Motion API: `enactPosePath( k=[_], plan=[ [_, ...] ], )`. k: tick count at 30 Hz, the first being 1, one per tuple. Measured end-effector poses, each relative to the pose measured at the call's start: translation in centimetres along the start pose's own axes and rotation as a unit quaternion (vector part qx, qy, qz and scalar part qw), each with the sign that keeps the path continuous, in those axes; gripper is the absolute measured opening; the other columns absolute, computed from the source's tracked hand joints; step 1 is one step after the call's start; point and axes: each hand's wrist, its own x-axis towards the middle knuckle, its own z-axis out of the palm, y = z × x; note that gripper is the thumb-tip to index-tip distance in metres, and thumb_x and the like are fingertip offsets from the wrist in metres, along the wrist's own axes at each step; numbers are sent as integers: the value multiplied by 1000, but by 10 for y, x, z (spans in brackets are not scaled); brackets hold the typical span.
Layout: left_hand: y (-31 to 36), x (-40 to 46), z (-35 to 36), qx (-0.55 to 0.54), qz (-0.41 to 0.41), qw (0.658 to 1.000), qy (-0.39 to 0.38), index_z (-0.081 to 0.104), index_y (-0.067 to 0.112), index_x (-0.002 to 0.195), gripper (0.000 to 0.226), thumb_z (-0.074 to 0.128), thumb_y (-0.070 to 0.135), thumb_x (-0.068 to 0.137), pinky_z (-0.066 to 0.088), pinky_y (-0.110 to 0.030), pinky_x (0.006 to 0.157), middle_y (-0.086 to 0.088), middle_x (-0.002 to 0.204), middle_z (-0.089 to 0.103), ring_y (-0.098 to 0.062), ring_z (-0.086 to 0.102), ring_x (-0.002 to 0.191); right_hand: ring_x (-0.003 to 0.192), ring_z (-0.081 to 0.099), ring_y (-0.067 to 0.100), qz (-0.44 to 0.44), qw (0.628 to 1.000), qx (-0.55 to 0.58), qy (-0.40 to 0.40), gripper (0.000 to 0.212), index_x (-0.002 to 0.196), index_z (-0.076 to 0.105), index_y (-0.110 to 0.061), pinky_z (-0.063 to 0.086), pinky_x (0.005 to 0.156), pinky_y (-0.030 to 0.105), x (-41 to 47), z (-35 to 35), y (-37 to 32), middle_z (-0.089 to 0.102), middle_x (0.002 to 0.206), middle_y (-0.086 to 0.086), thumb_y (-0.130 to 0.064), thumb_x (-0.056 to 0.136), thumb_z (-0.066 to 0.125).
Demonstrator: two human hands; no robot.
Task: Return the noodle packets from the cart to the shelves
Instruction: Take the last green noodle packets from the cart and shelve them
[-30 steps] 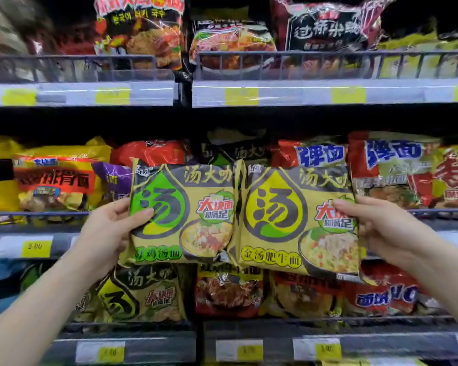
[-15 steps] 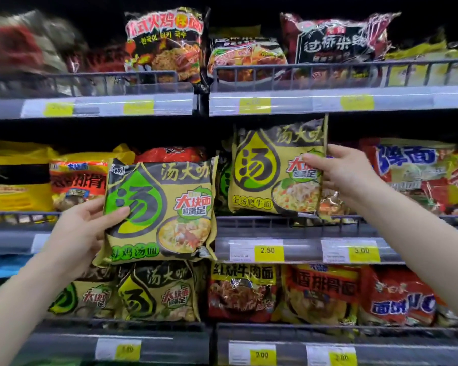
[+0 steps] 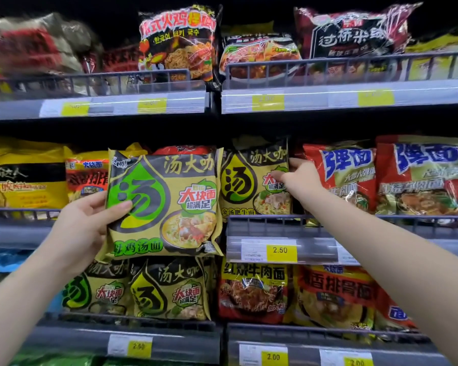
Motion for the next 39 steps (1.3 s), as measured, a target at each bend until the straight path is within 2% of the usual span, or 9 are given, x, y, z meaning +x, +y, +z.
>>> enactPosePath(
  k=[5, 11, 16, 18, 21, 24, 28, 36, 39],
  plan=[
    [-1, 0, 8, 12, -10, 1000, 26, 60, 12, 97, 20, 59, 4, 79, 53, -15, 48, 4, 81, 75, -6, 69, 60, 99, 60, 29, -9, 993, -111, 40, 43, 127, 53, -4, 42, 73, 25, 3, 4, 5, 59, 124, 15, -16, 88, 65],
    [-5, 1, 19, 16, 2, 999, 33, 57, 20, 89, 22, 56, -1, 82, 49, -9, 47, 11, 68, 74, -1, 67, 56, 95, 62, 34, -90, 897, -431, 47, 27, 113, 53, 5, 50, 73, 33, 3, 11, -1, 59, 113, 22, -2, 88, 58],
    [-2, 1, 23, 13, -11, 1000, 6, 61, 11, 105, 36, 65, 12, 69, 57, -24, 59, 0, 88, 75, -12, 71, 70, 96, 64, 37, -179, 830, -527, 41, 24, 108, 57, 4, 45, 69, 36, -13, 15, -19, 64, 108, 21, 8, 85, 54],
    [0, 4, 27, 13, -5, 1000, 5, 62, 10, 105, 38, 65, 14, 67, 58, -31, 64, -2, 90, 75, -14, 71, 72, 88, 64, 35, -218, 846, -481, 72, 16, 104, 59, 2, 43, 66, 35, -20, 12, -23, 65, 99, 18, -4, 93, 49],
    [1, 9, 37, 9, 3, 1000, 0, 65, 13, 101, 35, 66, 16, 66, 56, -38, 72, -3, 93, 75, -16, 71, 75, 65, 55, 25, -219, 939, -260, 40, 51, 73, 57, -5, 41, 62, 31, -36, 5, -25, 58, 68, 7, -42, 99, 34],
    [2, 13, 50, 3, 7, 1000, -13, 64, 12, 100, 34, 66, 16, 66, 56, -39, 72, -3, 90, 75, -16, 71, 75, 80, 69, 25, -42, 992, 22, -118, 67, 100, 64, 3, 57, 76, 35, -53, -3, -30, 69, 88, 14, -60, 88, 44],
    [2, 15, 69, -4, -6, 999, -41, 65, 9, 101, 35, 67, 17, 67, 57, -43, 73, -7, 94, 75, -21, 71, 79, 85, 73, 21, 40, 959, 96, -263, 49, 107, 64, -1, 59, 78, 33, -58, -10, -23, 75, 96, 11, -41, 79, 68],
    [-7, 21, 86, 14, 16, 995, -96, 65, 10, 103, 34, 60, 27, 73, 60, -32, 65, -7, 92, 74, -20, 69, 78, 81, 74, 23, 73, 964, 150, -207, 29, 101, 63, 2, 58, 70, 31, -53, -22, -17, 75, 91, 13, -8, 76, 73],
    [-16, 20, 79, 99, 39, 982, -156, 59, 22, 121, 46, 52, 48, 84, 48, -30, 97, 4, 120, 65, -10, 61, 111, 77, 74, 20, 65, 971, 169, -158, 21, 96, 63, -3, 60, 64, 28, -44, -33, -20, 75, 89, 10, -5, 77, 72]
  ],
)
